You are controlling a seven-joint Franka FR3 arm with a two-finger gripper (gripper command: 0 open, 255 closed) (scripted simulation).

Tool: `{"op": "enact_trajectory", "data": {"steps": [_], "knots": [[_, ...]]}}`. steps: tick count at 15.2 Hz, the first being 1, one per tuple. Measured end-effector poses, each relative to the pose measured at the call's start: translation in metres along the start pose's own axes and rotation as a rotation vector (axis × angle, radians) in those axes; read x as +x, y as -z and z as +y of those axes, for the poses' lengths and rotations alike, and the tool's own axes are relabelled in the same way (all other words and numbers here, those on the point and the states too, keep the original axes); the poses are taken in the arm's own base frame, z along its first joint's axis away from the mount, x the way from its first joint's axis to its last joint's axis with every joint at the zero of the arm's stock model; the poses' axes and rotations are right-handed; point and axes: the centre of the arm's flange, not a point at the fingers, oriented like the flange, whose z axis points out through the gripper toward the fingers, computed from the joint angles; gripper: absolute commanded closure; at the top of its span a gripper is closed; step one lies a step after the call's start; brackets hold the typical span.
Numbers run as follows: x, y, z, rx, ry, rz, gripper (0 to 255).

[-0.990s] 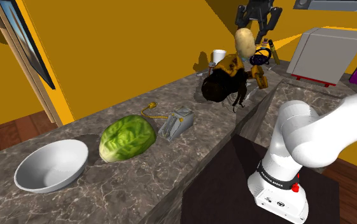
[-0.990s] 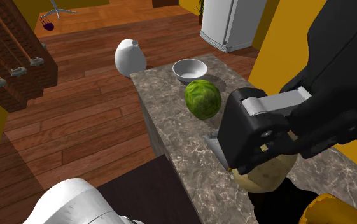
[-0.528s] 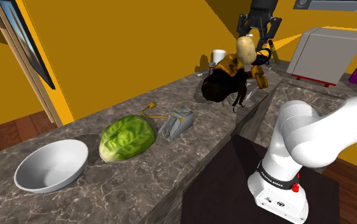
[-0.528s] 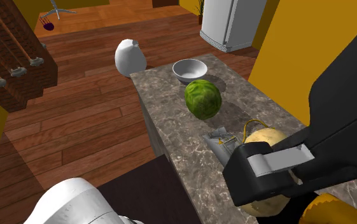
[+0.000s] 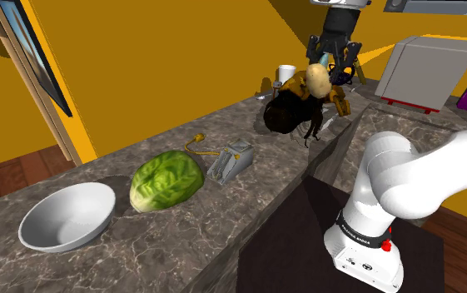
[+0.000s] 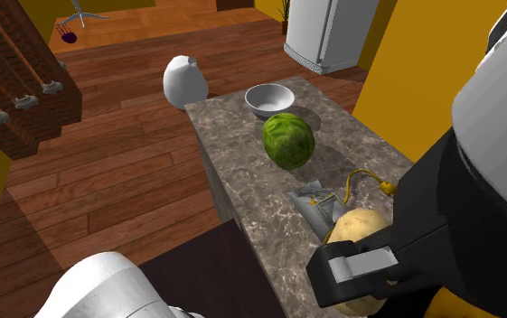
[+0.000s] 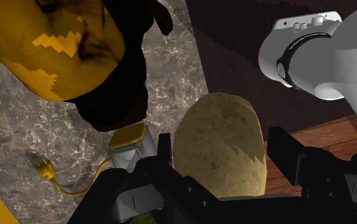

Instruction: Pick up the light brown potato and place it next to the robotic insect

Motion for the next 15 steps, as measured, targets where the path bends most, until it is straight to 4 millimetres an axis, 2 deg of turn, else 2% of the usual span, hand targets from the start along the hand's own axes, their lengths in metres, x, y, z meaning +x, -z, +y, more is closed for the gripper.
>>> {"op": "enact_trajectory", "data": {"steps": [15], "knots": [[-0.005,-0.08,-0.002,0.0,0.0,0.0,255]]}}
